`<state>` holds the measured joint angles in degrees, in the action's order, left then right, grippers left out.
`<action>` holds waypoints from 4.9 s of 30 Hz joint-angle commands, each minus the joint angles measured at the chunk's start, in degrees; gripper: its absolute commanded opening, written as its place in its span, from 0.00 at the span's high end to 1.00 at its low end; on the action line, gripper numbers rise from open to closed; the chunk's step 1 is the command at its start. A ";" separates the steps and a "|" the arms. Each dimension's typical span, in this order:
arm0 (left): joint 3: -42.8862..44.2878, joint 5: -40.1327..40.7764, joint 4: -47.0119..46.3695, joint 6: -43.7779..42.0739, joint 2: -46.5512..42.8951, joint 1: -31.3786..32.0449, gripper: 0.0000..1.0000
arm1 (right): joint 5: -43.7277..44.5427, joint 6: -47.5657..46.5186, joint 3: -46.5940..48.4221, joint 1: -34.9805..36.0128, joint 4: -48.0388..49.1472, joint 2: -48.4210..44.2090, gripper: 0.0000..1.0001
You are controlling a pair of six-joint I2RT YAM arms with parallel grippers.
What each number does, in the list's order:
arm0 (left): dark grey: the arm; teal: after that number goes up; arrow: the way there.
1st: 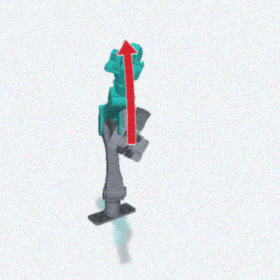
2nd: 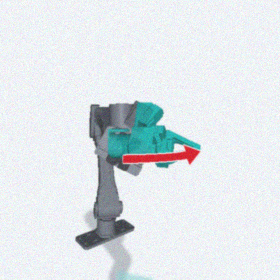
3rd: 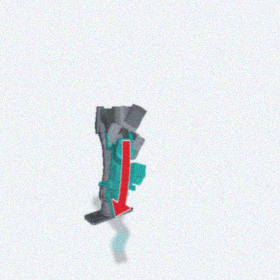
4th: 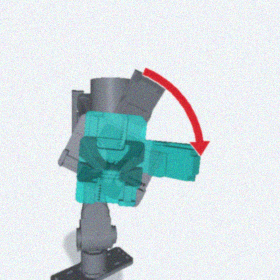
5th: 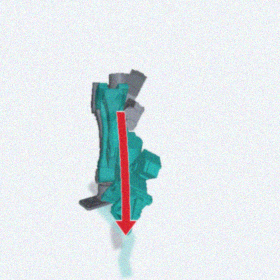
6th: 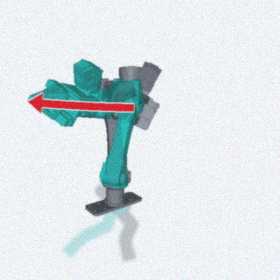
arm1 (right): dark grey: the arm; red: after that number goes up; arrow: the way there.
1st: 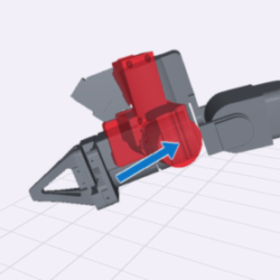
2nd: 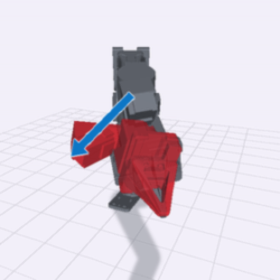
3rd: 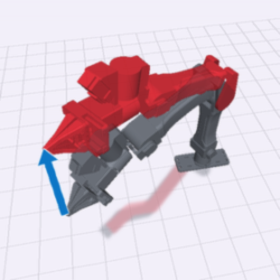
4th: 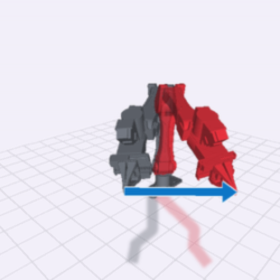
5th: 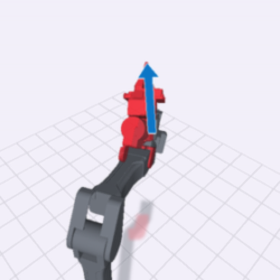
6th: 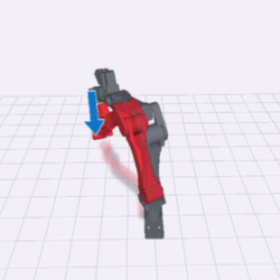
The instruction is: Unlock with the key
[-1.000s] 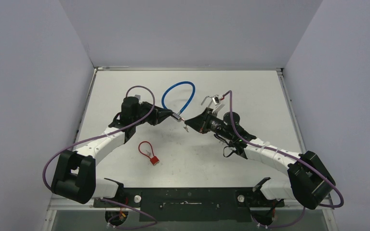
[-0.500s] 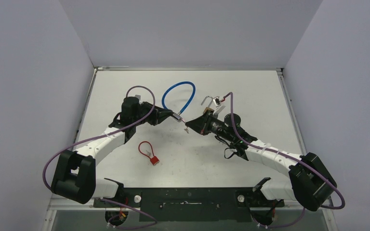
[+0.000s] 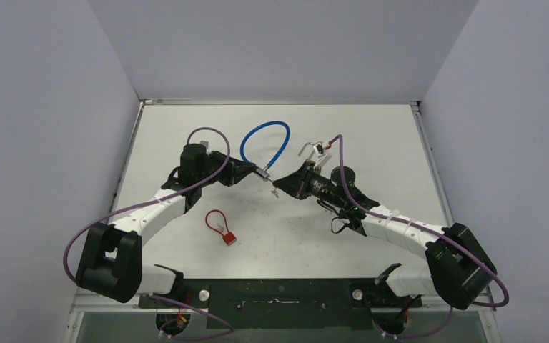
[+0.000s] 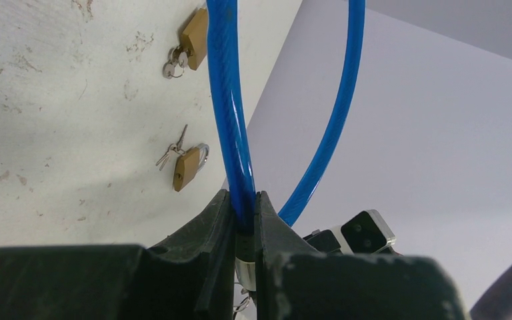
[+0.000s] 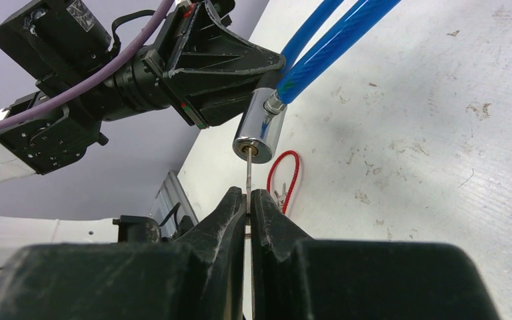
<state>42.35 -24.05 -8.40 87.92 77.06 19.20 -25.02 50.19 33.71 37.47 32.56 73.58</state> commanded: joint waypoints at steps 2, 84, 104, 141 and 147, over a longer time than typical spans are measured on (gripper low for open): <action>2.23 -0.64 -5.30 -0.20 -1.38 0.31 1.00 | -1.26 -0.49 3.11 0.03 4.81 1.02 1.00; -4.01 3.04 -15.22 15.73 -8.37 7.08 1.00 | 3.60 -6.45 17.64 2.82 -3.86 9.81 1.00; -6.51 5.87 -25.40 8.86 -7.26 5.68 1.00 | 4.42 -0.42 9.58 -1.53 -14.82 -9.79 0.32; -4.82 7.90 -42.00 10.67 -7.74 5.54 1.00 | -4.91 21.73 8.13 -2.14 3.18 -2.68 1.00; -3.68 8.90 -51.85 11.11 -7.72 5.50 1.00 | -5.02 36.85 4.79 -2.92 18.39 -1.31 1.00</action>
<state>35.07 -15.42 -43.81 97.27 71.66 24.45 -28.34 74.24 40.51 34.79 35.09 71.31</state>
